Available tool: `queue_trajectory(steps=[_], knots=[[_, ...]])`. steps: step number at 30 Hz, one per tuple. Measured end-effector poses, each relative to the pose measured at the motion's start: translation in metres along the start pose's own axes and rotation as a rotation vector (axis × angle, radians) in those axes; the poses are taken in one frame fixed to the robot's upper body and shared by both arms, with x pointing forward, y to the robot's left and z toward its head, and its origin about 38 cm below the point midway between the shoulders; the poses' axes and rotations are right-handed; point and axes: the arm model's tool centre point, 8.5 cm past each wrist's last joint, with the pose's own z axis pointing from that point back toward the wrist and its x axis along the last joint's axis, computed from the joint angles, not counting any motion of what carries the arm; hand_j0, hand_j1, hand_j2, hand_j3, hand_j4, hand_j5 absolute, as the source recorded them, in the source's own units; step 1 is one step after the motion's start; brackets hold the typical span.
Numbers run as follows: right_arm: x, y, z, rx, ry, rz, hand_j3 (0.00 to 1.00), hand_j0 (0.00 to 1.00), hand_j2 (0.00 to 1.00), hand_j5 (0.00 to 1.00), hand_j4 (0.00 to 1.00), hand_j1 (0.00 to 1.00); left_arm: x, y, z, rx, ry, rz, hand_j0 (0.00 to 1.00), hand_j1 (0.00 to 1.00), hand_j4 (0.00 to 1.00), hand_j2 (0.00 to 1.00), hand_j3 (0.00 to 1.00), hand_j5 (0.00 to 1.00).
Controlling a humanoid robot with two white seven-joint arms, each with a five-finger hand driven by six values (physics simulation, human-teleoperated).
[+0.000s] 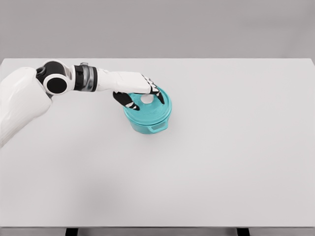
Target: Cover the pot with left arm
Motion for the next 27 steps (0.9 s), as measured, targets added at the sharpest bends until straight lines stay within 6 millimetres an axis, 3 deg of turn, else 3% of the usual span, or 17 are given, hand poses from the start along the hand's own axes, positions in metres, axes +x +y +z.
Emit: queue_trajectory(steps=[8,13,16,17,21,27], knots=[[0.0,0.0,0.0,0.0,0.0,0.0,1.0,1.0,1.0,1.0,1.0,1.0,0.004,0.015,0.039,0.052,-0.007,-0.011,1.0,1.0,1.0,1.0,1.0,1.0],[0.0,0.0,0.0,0.0,0.0,0.0,1.0,1.0,1.0,1.0,1.0,1.0,0.024,0.015,0.109,0.115,-0.049,0.043,1.0,1.0,1.0,1.0,1.0,1.0],[0.0,0.0,0.0,0.0,0.0,0.0,1.0,1.0,1.0,1.0,1.0,1.0,0.026,-0.057,0.138,0.078,-0.028,0.21,1.0,1.0,1.0,1.0,1.0,1.0],[0.0,0.0,0.0,0.0,0.0,0.0,1.0,1.0,1.0,1.0,1.0,1.0,0.027,-0.073,0.147,0.077,-0.016,0.243,1.0,1.0,1.0,1.0,1.0,1.0],[0.0,0.0,0.0,0.0,0.0,0.0,1.0,1.0,1.0,1.0,1.0,1.0,0.025,-0.055,0.18,0.126,0.04,0.21,1.0,1.0,1.0,1.0,1.0,1.0],[0.0,0.0,0.0,0.0,0.0,0.0,1.0,1.0,1.0,1.0,1.0,1.0,0.024,-0.051,0.193,0.135,0.063,0.202,1.0,1.0,1.0,1.0,1.0,1.0]])
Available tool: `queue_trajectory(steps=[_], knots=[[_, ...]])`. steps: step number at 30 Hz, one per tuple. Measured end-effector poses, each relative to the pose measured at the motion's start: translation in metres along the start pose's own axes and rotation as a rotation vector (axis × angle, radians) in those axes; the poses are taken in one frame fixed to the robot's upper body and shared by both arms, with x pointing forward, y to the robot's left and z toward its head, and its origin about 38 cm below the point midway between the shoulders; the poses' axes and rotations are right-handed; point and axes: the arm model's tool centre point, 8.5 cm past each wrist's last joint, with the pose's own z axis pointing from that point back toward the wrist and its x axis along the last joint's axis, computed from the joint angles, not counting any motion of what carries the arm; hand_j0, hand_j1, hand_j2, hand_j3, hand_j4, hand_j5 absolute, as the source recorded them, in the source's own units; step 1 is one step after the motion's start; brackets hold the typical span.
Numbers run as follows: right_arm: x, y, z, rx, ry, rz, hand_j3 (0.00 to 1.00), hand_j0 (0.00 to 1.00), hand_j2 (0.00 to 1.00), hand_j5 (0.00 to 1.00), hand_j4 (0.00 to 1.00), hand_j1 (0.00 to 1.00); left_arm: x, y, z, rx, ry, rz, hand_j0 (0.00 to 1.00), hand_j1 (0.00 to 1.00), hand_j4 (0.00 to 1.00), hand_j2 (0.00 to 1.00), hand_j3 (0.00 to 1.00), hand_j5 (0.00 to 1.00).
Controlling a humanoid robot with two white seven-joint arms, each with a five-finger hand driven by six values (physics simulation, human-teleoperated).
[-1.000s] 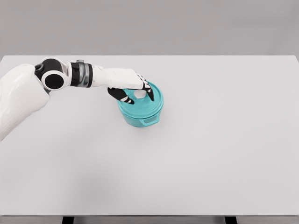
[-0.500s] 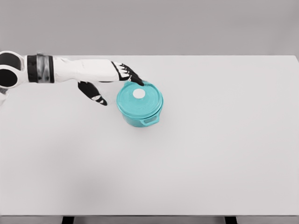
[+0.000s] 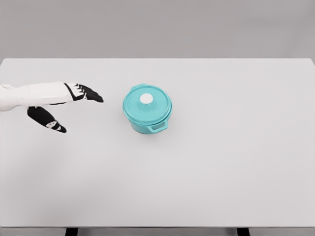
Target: Cover the pot with left arm
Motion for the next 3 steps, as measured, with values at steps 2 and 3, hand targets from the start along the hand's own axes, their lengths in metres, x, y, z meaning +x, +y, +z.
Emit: queue_trajectory(steps=[2,3], knots=[[0.0,0.0,0.0,0.0,0.0,0.0,1.0,1.0,1.0,1.0,1.0,1.0,-0.0006,-0.001,0.001,-0.001,0.003,0.001,1.0,1.0,1.0,1.0,1.0,1.0],[0.0,0.0,0.0,0.0,0.0,0.0,1.0,1.0,1.0,1.0,1.0,1.0,-0.0007,-0.0007,0.0015,0.0,0.004,0.001,1.0,1.0,1.0,1.0,1.0,1.0]])
